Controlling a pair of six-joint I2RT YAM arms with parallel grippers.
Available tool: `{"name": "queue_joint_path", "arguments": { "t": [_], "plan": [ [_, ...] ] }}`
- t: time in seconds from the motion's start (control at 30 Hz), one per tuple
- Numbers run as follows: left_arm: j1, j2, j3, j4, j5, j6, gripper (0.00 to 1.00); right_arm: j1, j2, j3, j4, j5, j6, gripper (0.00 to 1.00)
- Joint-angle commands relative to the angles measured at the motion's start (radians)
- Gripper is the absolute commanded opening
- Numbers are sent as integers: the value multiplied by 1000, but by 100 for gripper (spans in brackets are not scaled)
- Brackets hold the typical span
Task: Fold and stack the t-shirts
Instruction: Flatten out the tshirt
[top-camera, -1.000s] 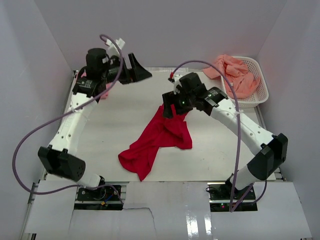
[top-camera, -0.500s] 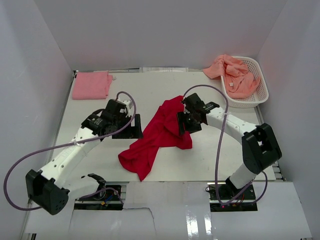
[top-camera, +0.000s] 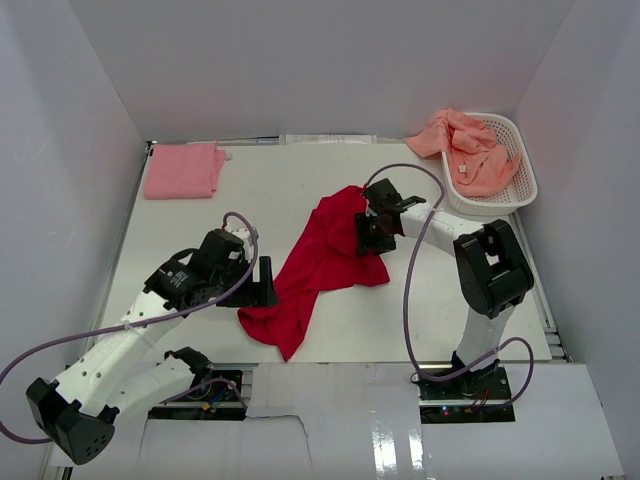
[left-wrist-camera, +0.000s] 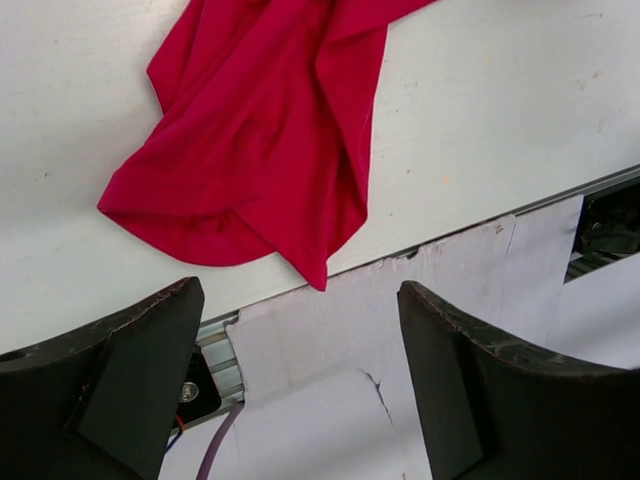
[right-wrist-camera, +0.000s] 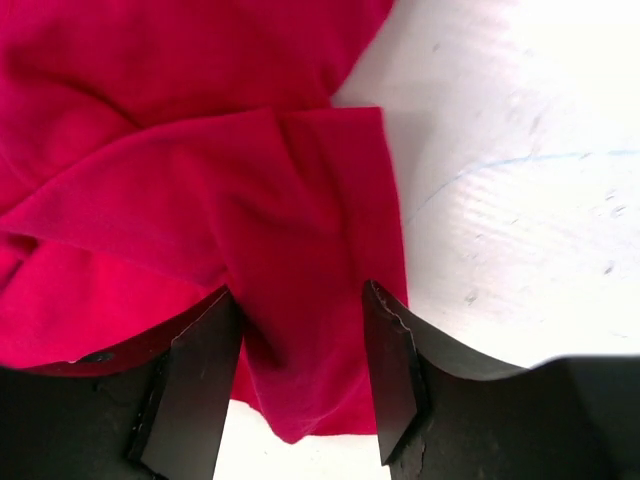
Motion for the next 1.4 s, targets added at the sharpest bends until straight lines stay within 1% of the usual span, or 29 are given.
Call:
{"name": "queue_joint_path", "arguments": {
  "t": [0.0,0.13,0.2,0.27,0.37,0.4,0.47,0.5,0.57,0.6,0.63,0.7,0.73,0.77,0.93,1.2,1.37],
  "plan": [
    [-10,-20,-4,-23,-13,-7,90,-15,-28,41,58,-32,1,56],
    [-16,9,-3,-19,-8,-5,90,-31,-72,47,63,-99,6,57],
    [-24,32,-3,-8,-13,4,90,-49,-78,64,61,-108,6,58],
    [-44,57,-9,-2,-21,5,90,-70,-66,87,58,-109,1,58],
    [-110,98,-13,15,-41,-1,89,-97,-37,108,57,-118,-9,58],
    [-156,112,-12,18,-59,-8,88,-103,-20,125,57,-122,-15,58],
    [-213,147,-7,17,-85,-19,87,-118,0,143,57,-125,-18,58],
    [-278,183,5,11,-132,-34,86,-123,12,166,57,-125,-25,58],
    [-346,227,23,-2,-169,-57,85,-140,52,194,57,-128,-32,57],
    [-416,249,49,-17,-191,-68,85,-144,67,209,57,-133,-37,57],
    [-449,293,60,-26,-243,-91,85,-149,95,237,55,-147,-43,56],
    [-519,333,86,-55,-280,-107,85,-155,118,257,55,-153,-48,56],
    [-530,365,109,-61,-294,-113,86,-157,136,271,55,-156,-49,55],
    [-549,388,126,-63,-292,-123,86,-157,155,285,55,-161,-54,51],
    [-567,407,141,-66,-297,-125,86,-157,173,269,54,-176,-57,51],
    [-572,418,137,-72,-304,-122,86,-157,110,174,81,-185,-57,52],
    [-572,408,134,-74,-300,-130,87,-157,98,162,75,-178,-63,52]
  ]
}}
